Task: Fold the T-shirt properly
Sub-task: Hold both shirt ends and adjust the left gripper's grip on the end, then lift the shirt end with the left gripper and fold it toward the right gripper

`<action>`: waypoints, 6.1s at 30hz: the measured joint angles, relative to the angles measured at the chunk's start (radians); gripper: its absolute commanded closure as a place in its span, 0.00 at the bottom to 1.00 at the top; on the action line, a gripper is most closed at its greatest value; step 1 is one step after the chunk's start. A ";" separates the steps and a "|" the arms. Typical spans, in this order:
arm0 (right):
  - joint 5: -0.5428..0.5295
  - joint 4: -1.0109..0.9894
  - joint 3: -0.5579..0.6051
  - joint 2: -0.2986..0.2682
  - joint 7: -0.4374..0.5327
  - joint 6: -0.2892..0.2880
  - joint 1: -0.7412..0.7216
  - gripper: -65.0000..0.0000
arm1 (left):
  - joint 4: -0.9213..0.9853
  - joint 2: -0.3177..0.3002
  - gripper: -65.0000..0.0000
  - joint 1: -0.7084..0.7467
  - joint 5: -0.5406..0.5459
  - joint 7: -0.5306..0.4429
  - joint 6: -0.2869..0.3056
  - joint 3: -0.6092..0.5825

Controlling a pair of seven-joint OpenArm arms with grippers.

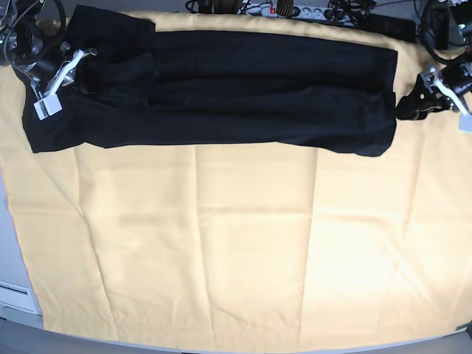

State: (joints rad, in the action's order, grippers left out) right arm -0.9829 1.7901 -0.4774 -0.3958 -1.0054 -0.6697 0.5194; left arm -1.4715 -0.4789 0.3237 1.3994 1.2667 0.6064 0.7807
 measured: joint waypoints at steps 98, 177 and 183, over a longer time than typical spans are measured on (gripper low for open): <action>-0.072 0.079 0.000 0.000 0.023 -0.023 0.000 1.00 | 0.000 0.047 1.00 -0.002 0.051 0.032 0.020 -0.083; 0.200 -0.198 -0.008 -0.006 0.266 0.074 -0.069 1.00 | -0.490 0.479 1.00 -0.064 -0.291 -0.122 0.083 -0.661; 0.200 -0.198 -0.008 -0.006 0.265 0.073 -0.069 1.00 | -0.490 0.479 1.00 -0.063 -0.350 -0.119 0.084 -0.734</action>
State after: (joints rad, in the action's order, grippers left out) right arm -0.7830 1.5917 -0.4854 -0.4015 -0.7403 -0.5964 0.4507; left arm -1.9614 -0.0002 0.2604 1.0492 1.1473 0.6899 0.0471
